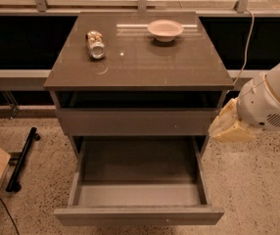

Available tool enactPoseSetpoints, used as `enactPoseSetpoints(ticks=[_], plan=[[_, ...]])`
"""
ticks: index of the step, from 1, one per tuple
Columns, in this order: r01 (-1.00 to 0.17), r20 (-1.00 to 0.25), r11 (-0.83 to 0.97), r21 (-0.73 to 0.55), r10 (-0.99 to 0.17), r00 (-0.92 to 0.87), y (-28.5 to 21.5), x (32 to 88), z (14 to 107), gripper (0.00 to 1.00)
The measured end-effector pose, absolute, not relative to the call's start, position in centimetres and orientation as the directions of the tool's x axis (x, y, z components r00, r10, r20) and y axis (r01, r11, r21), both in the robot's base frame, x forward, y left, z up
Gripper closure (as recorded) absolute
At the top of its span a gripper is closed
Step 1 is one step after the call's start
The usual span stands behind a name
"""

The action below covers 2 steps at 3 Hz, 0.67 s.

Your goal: Close middle drawer

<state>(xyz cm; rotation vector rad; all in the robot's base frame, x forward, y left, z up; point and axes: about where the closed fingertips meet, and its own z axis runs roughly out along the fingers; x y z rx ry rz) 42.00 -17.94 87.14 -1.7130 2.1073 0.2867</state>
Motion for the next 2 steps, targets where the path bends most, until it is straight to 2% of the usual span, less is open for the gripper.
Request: enactPoseSetpoints(ticks=[2], plan=[[-0.974,-0.453,0.216,-0.075,-0.877,-0.159,-16.8,41.6,83.1,1.00]])
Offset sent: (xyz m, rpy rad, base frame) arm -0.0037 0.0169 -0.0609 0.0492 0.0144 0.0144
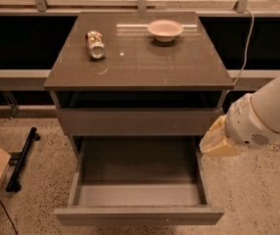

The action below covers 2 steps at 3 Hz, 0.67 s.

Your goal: Close middle drawer

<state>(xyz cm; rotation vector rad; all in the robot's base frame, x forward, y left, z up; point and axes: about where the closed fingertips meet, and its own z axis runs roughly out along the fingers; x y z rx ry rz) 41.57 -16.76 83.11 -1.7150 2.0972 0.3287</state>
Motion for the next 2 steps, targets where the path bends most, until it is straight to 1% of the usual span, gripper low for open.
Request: enactPoseSetpoints(ticks=[1,2], plan=[[-0.977,-0.472,0.199,-0.073,-0.870,-0.142,-16.5,41.1,79.9,1.00],[-0.981,-0.497,0.193,-0.035,-0.855,-0.150,-16.8,40.5,76.4,1.00]])
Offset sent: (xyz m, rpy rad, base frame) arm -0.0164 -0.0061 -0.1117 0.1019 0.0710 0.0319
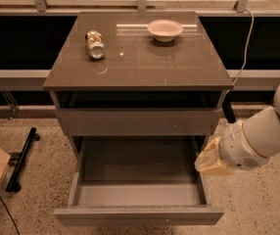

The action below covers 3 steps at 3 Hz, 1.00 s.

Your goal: Close middle drawer

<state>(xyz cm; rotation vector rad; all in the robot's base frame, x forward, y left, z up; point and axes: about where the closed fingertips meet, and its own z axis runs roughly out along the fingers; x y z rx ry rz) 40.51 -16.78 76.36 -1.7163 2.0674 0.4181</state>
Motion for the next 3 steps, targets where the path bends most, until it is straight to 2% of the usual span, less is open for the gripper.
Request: enactPoseSetpoints(ticks=[1,3], plan=[[-0.972,-0.560,0.233,0.026,-0.802,-0.207,-17.8,39.8,71.6,1.00],[-0.973,-0.561,0.232,0.016,-0.803,-0.201,-17.8,38.3,68.2,1.00]])
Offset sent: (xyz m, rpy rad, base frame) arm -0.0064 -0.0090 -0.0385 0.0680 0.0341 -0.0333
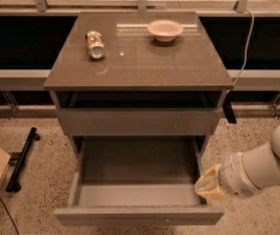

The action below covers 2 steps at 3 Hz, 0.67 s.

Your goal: Close middle drawer

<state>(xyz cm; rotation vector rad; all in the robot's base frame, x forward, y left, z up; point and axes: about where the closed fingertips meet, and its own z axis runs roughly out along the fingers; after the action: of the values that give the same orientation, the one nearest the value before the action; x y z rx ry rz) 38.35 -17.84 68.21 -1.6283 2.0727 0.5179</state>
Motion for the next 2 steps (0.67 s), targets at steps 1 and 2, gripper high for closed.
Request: enactPoseSetpoints(ticks=[1,2], plan=[[-0.970,-0.573,0.243,0.025,-0.792,-0.213,-18.1,37.8,65.2,1.00],[-0.964,-0.583,0.263,0.045,-0.776,-0.239,-18.5,37.5,62.1,1.00]])
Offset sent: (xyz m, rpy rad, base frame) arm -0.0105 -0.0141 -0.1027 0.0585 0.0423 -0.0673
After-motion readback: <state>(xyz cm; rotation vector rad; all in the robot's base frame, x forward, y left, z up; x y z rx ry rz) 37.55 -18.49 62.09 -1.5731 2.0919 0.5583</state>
